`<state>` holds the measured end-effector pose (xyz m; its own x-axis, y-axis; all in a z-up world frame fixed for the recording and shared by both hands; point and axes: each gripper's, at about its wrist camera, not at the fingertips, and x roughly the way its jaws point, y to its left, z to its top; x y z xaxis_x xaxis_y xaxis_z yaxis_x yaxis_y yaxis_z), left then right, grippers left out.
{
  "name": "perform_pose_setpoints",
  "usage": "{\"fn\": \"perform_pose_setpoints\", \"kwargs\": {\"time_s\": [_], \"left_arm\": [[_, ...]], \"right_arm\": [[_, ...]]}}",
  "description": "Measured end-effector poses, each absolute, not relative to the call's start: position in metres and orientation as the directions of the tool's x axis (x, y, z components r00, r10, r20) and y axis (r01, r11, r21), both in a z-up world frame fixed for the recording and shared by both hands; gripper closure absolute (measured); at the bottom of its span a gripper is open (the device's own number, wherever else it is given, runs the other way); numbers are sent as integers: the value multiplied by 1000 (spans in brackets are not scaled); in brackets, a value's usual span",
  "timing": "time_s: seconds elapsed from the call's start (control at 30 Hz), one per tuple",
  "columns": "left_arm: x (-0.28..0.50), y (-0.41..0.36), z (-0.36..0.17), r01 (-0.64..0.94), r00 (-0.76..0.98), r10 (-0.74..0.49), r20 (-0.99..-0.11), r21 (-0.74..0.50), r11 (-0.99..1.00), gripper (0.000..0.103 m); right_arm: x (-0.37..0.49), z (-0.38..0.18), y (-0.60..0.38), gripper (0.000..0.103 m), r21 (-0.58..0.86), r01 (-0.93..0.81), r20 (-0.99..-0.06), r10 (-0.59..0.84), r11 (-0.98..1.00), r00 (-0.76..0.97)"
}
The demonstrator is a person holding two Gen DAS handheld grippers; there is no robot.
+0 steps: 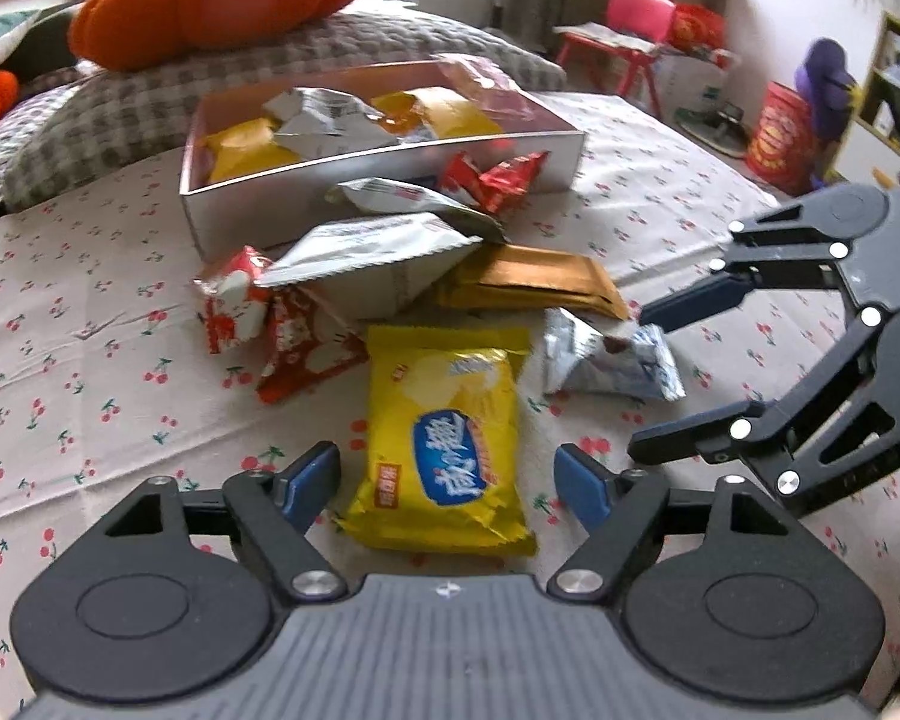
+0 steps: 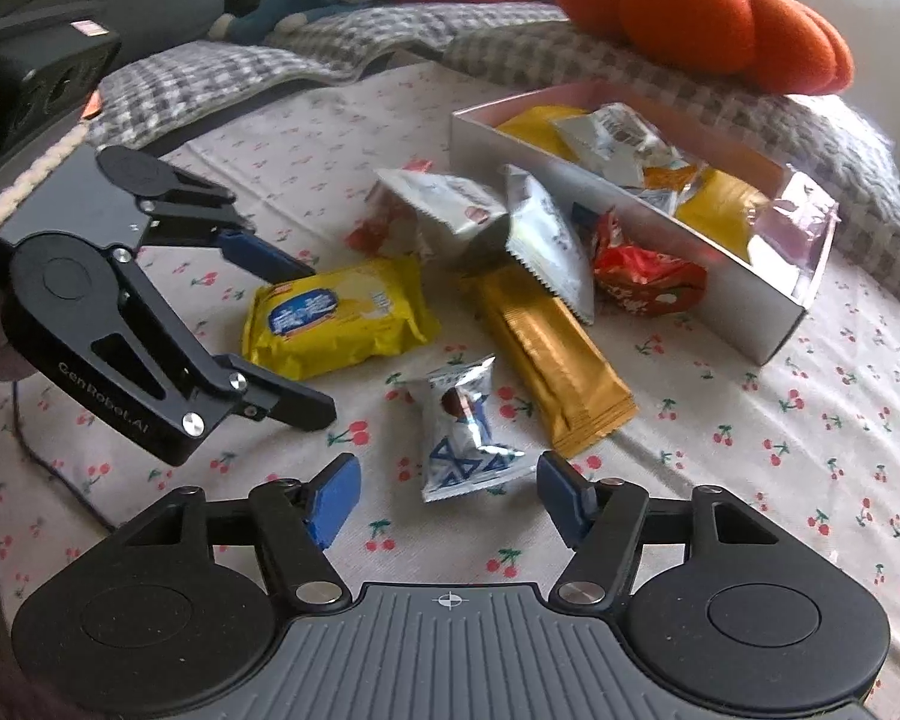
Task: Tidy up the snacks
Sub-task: 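Grasp the yellow biscuit packet with the left tool and lift it, then grasp the small blue-and-white candy with the right tool while the left tool holds the biscuit packet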
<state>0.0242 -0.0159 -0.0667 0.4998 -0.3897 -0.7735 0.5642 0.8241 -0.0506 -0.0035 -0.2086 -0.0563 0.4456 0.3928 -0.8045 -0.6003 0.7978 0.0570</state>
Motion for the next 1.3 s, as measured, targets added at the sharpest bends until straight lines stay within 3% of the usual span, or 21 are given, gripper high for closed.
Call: {"fn": "perform_pose_setpoints", "kwargs": {"time_s": [0.17, 0.3, 0.43, 1.3], "left_arm": [[27, -13, -66, 543, 514, -382, -768, -54, 838, 36], [26, -16, -66, 548, 522, -374, -767, -35, 836, 40], [27, -16, -65, 549, 518, -377, -768, -40, 835, 53], [18, -29, -45, 616, 462, -468, -753, -107, 781, 56]], "right_arm": [[4, -57, -209, 43, 47, -578, -798, 378, 815, 469], [9, -57, -207, 57, 56, -575, -795, 385, 816, 468], [10, -56, -204, 70, 64, -586, -796, 396, 808, 458], [15, -29, -220, 72, 32, -509, -757, 354, 860, 550]]}}
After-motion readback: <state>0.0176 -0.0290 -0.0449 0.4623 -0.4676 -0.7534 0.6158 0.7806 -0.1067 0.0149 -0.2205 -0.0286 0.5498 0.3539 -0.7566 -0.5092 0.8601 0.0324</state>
